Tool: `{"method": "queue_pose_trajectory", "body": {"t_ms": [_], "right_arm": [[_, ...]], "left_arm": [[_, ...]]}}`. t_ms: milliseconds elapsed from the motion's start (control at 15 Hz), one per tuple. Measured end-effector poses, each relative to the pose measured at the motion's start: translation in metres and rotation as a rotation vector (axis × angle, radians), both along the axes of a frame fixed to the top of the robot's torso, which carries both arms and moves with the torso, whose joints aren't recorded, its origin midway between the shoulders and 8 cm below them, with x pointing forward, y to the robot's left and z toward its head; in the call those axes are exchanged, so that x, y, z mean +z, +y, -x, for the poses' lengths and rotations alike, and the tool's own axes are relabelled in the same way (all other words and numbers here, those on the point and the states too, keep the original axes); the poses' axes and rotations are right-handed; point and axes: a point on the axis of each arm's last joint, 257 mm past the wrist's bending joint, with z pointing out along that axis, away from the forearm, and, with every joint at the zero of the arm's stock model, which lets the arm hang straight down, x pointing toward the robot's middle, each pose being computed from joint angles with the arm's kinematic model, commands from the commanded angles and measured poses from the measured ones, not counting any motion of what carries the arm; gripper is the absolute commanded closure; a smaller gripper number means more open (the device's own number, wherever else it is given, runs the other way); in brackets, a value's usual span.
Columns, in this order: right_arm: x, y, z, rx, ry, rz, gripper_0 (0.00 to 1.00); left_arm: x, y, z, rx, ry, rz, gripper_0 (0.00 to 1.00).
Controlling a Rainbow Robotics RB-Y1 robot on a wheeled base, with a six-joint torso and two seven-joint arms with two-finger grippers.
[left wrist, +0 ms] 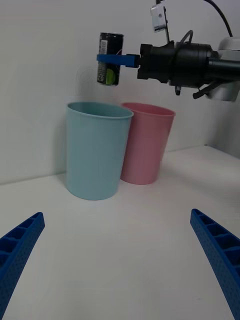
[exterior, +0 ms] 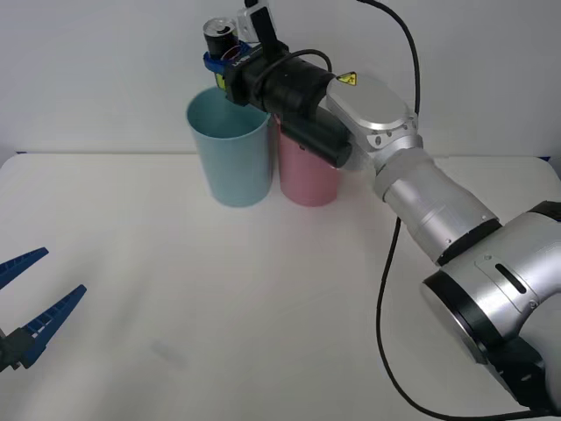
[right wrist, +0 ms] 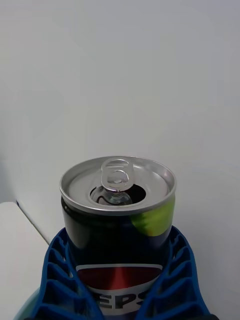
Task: Grasp the object on the table and drop it into the matching bin: aluminum can to the light blue bin, PET bottle to the pink bin.
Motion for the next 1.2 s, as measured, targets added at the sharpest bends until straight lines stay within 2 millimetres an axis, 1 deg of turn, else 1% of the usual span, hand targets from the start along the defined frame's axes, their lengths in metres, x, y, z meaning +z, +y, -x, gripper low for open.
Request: {"method": "queue_pose_trajectory", "body": {"t_ms": [133, 400, 467, 533, 600, 667, 933, 1200], "right_arm": [[-0.002, 0.011, 0.002, -0.014, -0.007, 0.010, 1.00], [-0.007, 0.015, 0.003, -0.024, -0.010, 0.022, 1.00], [-0.008, 0.016, 0.003, -0.026, -0.007, 0.020, 0.98], [-0.008, 0.015, 0.003, -0.027, -0.007, 0.019, 0.80], [-0.008, 0.016, 0.003, -0.026, -0.007, 0.021, 0.50], [-0.009, 0.018, 0.004, -0.023, -0.009, 0.026, 0.00], [-0.010, 0.019, 0.005, -0.017, -0.024, 0.043, 0.00], [-0.009, 0.014, 0.005, -0.010, -0.027, 0.046, 0.00]], "left_arm": [[0.000, 0.000, 0.000, 0.000, 0.000, 0.000, 0.00], [0.000, 0.000, 0.000, 0.000, 0.000, 0.000, 0.00], [0.000, 0.000, 0.000, 0.000, 0.000, 0.000, 0.00], [0.000, 0.000, 0.000, 0.000, 0.000, 0.000, 0.00], [0.000, 0.000, 0.000, 0.000, 0.000, 0.000, 0.00], [0.000, 0.000, 0.000, 0.000, 0.000, 0.000, 0.00], [0.000, 0.000, 0.000, 0.000, 0.000, 0.000, 0.00], [0.000, 0.000, 0.000, 0.000, 0.000, 0.000, 0.00]]}}
